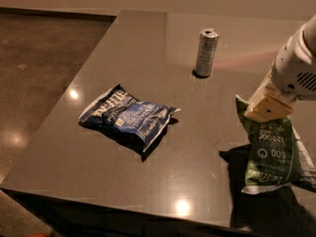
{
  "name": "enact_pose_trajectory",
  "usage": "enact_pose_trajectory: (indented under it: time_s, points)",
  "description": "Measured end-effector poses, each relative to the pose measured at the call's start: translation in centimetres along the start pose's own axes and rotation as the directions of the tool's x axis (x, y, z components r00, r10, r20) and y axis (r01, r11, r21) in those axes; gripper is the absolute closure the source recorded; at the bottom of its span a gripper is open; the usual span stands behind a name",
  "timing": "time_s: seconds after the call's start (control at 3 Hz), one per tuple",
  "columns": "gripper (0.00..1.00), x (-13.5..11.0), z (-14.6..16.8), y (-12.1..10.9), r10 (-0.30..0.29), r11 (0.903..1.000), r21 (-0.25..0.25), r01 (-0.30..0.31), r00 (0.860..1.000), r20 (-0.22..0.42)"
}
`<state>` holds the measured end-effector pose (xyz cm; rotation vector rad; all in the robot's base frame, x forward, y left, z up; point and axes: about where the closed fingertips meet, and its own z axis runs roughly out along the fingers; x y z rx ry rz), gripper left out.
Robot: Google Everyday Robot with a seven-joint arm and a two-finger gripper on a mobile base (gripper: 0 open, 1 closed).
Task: Pick green jalapeno chip bag
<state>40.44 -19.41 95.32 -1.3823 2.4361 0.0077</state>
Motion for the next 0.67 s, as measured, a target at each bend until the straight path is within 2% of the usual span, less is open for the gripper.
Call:
enact_pose_trajectory:
  time_s: [0.33,0.67]
  points:
    - [1.0,-2.17,-1.62,-0.11,-0.058,0.9983,0.0,0.058,0.998,0.03]
    - [1.0,-2.61,-2.1,-0.15,-0.068,0.9977,0.005,0.068,0.997,0.038]
